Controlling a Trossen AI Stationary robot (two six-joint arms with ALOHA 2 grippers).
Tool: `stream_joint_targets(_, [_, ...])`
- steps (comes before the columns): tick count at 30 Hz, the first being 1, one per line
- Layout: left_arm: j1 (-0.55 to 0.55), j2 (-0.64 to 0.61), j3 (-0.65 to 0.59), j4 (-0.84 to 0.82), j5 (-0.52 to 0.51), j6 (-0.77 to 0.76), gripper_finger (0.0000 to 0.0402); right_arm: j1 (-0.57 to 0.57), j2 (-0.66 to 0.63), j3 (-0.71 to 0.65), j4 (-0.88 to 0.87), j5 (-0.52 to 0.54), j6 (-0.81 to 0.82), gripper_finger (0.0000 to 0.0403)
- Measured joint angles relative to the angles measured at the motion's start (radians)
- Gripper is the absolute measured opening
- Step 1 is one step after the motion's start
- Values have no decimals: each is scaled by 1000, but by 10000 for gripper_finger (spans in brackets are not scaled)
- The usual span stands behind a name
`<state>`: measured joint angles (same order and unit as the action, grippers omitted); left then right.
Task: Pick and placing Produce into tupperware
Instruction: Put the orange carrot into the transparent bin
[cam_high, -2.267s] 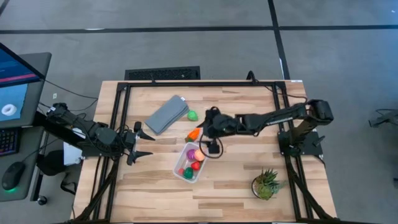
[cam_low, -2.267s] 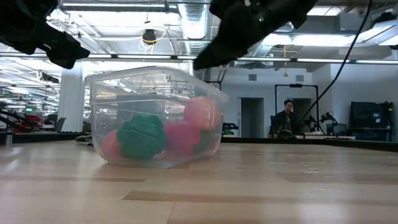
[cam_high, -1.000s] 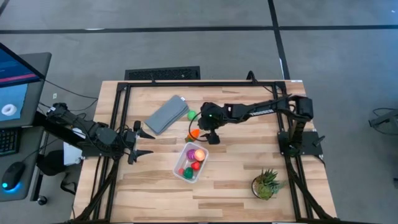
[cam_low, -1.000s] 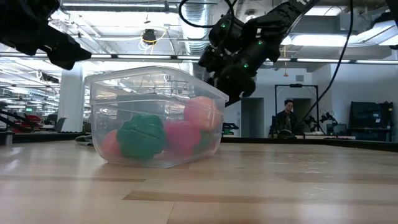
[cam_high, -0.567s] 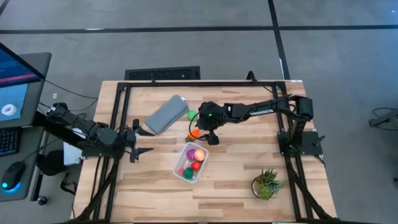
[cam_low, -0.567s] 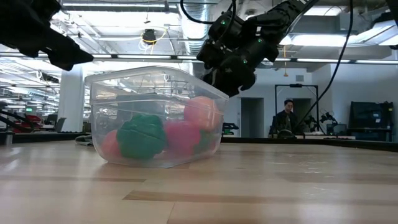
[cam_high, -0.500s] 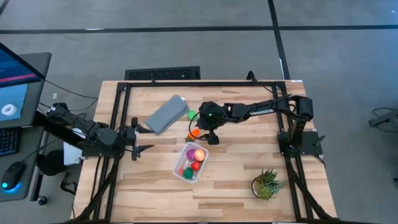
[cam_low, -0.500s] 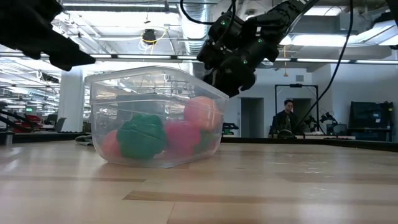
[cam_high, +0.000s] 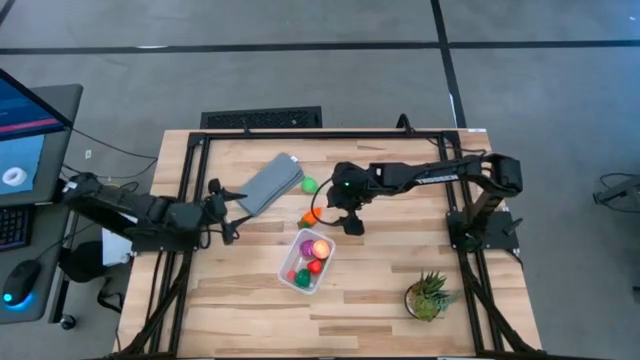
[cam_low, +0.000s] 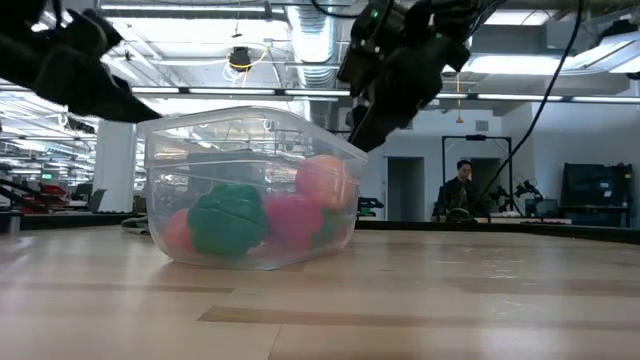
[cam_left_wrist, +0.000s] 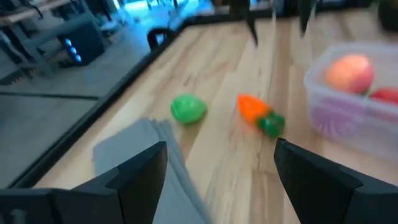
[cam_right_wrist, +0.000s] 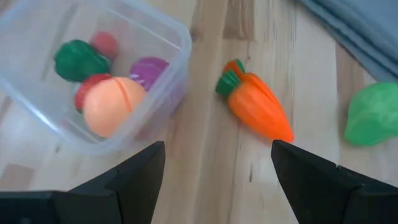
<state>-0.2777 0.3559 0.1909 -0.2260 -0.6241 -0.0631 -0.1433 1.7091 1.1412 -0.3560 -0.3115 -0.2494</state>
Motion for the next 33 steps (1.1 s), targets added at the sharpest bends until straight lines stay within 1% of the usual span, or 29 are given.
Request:
stream_joint_targets(4, [112, 90, 0, 32, 99, 45, 286, 13, -48, 0, -3, 0, 22, 317])
stream_joint_targets(7, [202, 167, 0, 98, 204, 99, 286, 20, -81, 0, -6, 1, 43, 317])
stream_joint_targets(12, [338, 308, 0, 273, 402, 205, 286, 38, -152, 0, -11, 2, 78, 317])
stream_joint_targets(16, [431, 433, 0, 390, 549, 257, 286, 77, -225, -1, -34, 9, 96, 317])
stream_joint_targets(21, [511, 596, 0, 555, 704, 285, 286, 156, -331, -1, -56, 119, 103, 317])
stream_joint_targets(23, [531, 663, 2, 628, 749, 286, 286, 196, -375, -1, -61, 166, 103, 317])
stream_joint_targets(26, [548, 761, 30, 670, 798, 288, 286, 266, -439, -1, -71, 250, 103, 317])
stream_joint_targets(33, [549, 1000, 167, 672, 855, 317, 286, 466, -545, -1, -137, 568, 125, 317])
